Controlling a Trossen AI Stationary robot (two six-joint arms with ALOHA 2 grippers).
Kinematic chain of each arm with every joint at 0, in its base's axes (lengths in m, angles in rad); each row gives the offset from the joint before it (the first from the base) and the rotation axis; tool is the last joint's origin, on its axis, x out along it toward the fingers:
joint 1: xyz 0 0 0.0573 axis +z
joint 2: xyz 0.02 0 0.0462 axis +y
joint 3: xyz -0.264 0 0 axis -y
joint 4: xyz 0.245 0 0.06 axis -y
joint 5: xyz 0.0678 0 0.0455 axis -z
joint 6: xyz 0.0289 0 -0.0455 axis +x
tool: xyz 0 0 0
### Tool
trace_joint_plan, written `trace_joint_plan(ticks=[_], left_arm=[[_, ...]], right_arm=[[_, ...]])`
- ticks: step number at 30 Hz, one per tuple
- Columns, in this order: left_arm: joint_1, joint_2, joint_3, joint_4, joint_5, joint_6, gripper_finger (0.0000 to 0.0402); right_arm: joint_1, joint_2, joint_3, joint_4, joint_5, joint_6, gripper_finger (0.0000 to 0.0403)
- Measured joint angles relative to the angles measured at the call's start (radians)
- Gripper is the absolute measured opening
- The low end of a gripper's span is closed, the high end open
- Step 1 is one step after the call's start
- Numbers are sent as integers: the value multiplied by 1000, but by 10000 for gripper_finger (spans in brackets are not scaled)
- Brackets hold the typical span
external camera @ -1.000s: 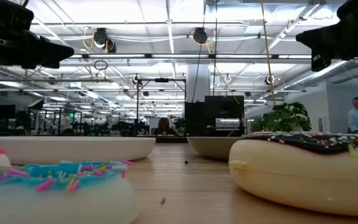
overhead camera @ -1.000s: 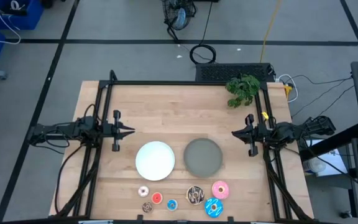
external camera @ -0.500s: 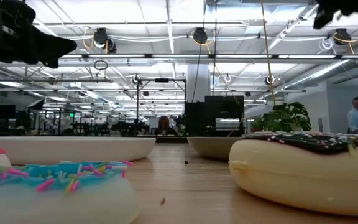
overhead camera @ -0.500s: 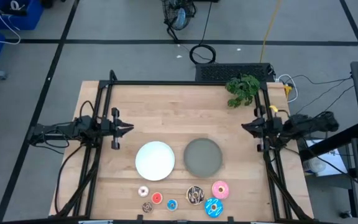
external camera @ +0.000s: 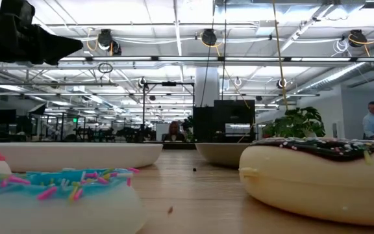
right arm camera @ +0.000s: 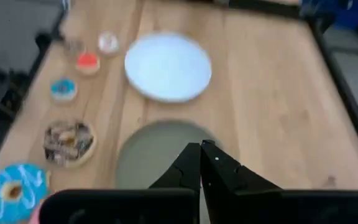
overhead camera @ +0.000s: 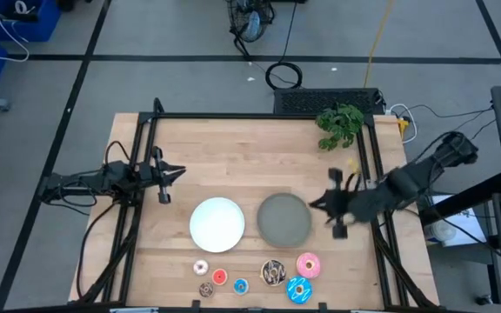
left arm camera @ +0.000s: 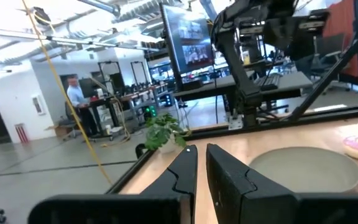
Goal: Pick & Place donuts
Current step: Put the large pink donut on the gray plate
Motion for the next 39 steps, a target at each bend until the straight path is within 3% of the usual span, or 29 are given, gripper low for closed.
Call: trace_joint_plan(ticks=[7, 19, 27, 31, 39], left_arm=[[0, 0, 0, -11, -2, 18, 42], [0, 0, 0, 89, 5, -58, 42], [0, 0, 0, 57, -86, -69, 42], [0, 0, 0, 12, -84, -24, 42], [0, 0, 0, 4, -84, 40, 42]], right_arm=[[80, 246, 190, -196, -4, 244, 0], [178, 423, 192, -191, -277, 517, 0], [173, 450, 192, -205, -281, 653, 7], [159, 450, 192, -207, -278, 676, 40], [149, 449, 99, -146, -270, 674, 150]])
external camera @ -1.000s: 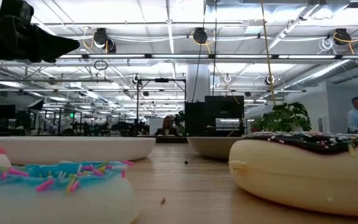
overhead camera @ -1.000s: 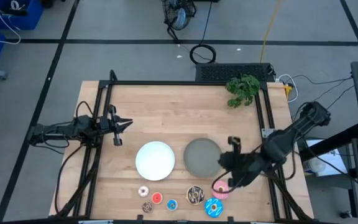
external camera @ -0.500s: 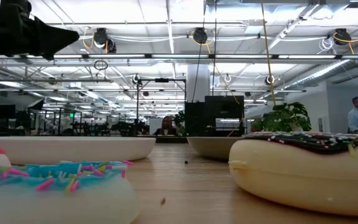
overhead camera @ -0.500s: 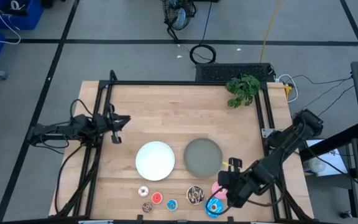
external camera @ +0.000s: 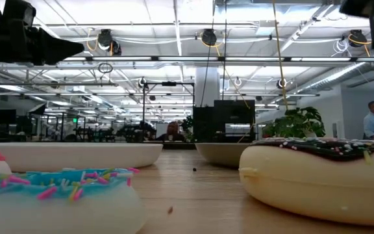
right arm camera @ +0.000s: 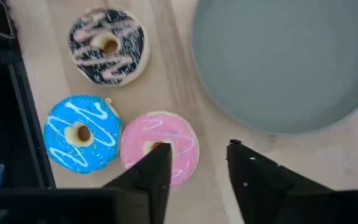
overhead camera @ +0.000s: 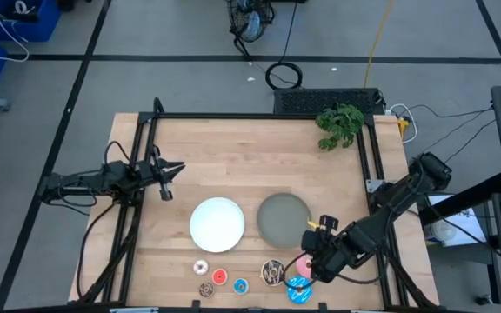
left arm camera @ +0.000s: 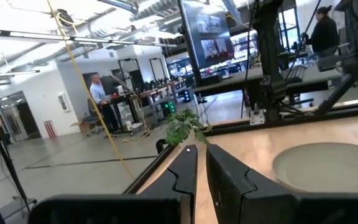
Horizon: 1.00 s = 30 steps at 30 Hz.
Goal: Pick & Place donuts
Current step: Put the large pink donut on the gray plate
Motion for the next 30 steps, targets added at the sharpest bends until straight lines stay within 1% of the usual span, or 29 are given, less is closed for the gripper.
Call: trace_joint_plan(ticks=[3, 7, 9, 11, 15, 23, 25, 30], left_arm=[[0, 0, 0, 0, -6, -5, 42], [0, 0, 0, 6, -16, -16, 42], [0, 0, 0, 17, -17, -22, 42], [0, 0, 0, 21, -17, -29, 42], [0, 0, 0, 21, -17, -29, 42], [0, 0, 0, 25, -18, -2, 42], [0, 0, 0, 25, -23, 1, 42], [0, 0, 0, 33, -74, 0, 42]], right_arm=[[-3, 1, -56, 73, -15, -37, 175], [-3, 0, -146, 195, -15, -90, 188], [-3, 0, -190, 255, -25, -101, 189], [-3, 0, -228, 305, -65, -94, 189], [-2, 0, -276, 326, -118, -22, 189], [-3, 0, -342, 443, -116, 3, 193], [-3, 0, -354, 444, -117, 14, 191], [-3, 0, -394, 477, -116, 36, 182]])
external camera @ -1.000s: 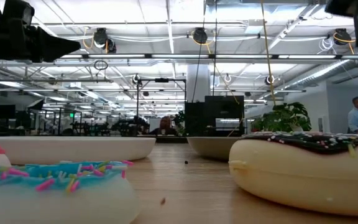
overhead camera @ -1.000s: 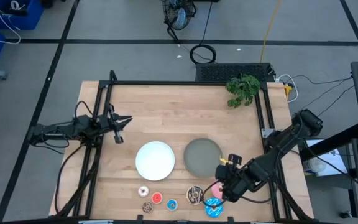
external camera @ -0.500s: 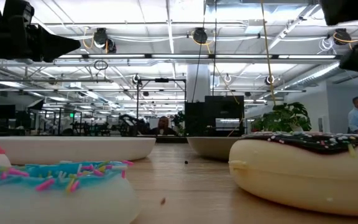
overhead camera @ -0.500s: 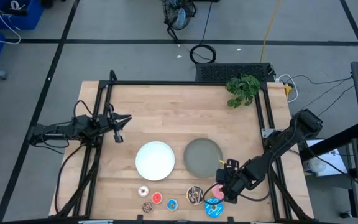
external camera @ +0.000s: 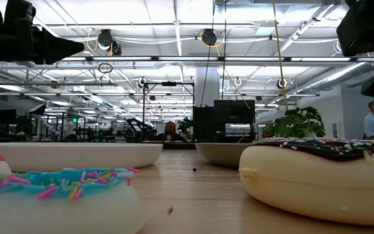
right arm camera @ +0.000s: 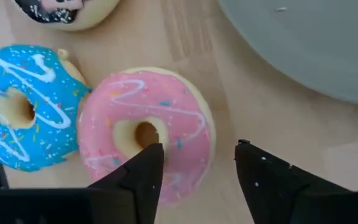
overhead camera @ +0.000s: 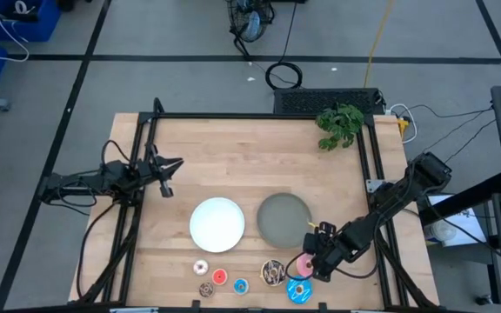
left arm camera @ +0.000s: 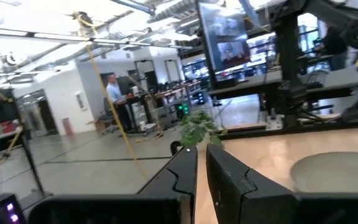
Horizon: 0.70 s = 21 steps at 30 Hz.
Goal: Pick & Place donuts
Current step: Put the large pink donut on the gray plate
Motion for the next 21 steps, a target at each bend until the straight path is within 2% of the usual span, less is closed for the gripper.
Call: trace_joint_plan(ticks=[7, 16, 18, 21], left_arm=[[0, 0, 0, -2, -20, -3, 42], [0, 0, 0, -3, -20, -6, 42], [0, 0, 0, -4, -20, -8, 42], [0, 0, 0, -4, -20, -22, 42]], right_arm=[[0, 0, -78, 135, 3, -12, 181], [-5, -5, -140, 155, 7, -5, 178], [-12, -5, -141, 151, 6, 22, 165], [-27, -4, -141, 153, -18, 71, 123]])
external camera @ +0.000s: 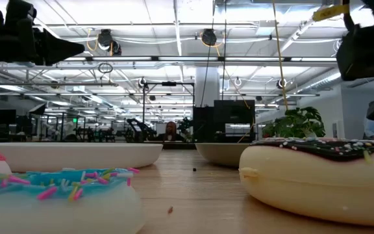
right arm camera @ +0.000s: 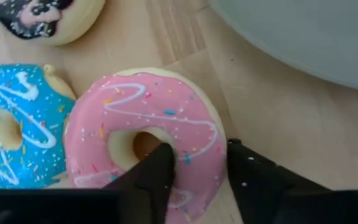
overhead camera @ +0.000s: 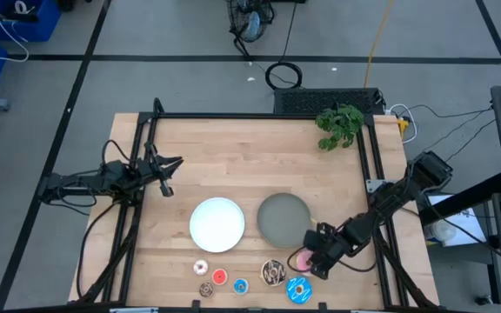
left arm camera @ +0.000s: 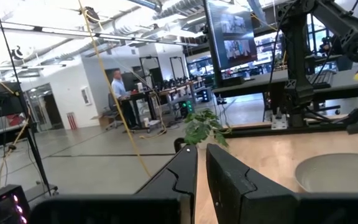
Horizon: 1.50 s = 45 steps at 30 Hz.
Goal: Pick & Place donuts
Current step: Put the large pink donut on the gray plate
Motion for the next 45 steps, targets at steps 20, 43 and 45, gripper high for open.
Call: trace_joint_plan(ticks=[20, 43, 45], left_arm=[[0, 0, 0, -15, 0, -27, 42], [0, 0, 0, -32, 0, -76, 42], [0, 0, 0, -32, 0, -76, 42]], right_arm=[[-18, -201, 32, -90, -24, -99, 6], [-76, -214, 578, -824, 42, -118, 6], [-94, -214, 578, -822, 42, -125, 6]])
